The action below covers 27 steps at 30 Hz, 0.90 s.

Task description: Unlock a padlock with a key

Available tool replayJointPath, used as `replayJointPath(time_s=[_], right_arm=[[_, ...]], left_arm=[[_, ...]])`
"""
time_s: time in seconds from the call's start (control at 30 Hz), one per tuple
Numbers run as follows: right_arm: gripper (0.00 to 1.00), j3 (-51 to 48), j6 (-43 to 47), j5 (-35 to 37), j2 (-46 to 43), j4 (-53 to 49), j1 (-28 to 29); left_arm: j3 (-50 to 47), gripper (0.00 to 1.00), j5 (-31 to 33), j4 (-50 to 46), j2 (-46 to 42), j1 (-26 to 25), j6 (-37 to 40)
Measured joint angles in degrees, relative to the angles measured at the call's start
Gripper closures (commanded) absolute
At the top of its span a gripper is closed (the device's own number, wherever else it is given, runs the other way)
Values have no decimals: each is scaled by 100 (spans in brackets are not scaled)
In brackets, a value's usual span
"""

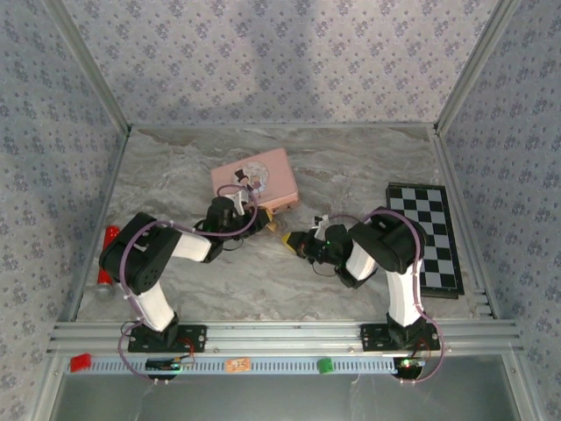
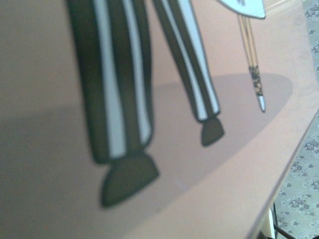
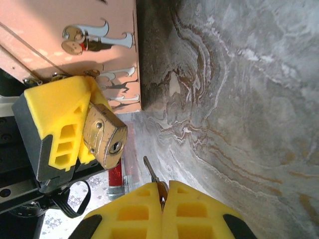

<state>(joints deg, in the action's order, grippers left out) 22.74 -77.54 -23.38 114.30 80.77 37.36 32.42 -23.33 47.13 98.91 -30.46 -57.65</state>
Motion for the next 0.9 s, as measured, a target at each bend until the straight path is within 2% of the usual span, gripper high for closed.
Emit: replayJointPath(time_s=[0.9], right_arm=[[100, 116, 44, 0, -306, -85, 17]], left_arm=[[-59, 91, -157, 136, -101, 111, -417]])
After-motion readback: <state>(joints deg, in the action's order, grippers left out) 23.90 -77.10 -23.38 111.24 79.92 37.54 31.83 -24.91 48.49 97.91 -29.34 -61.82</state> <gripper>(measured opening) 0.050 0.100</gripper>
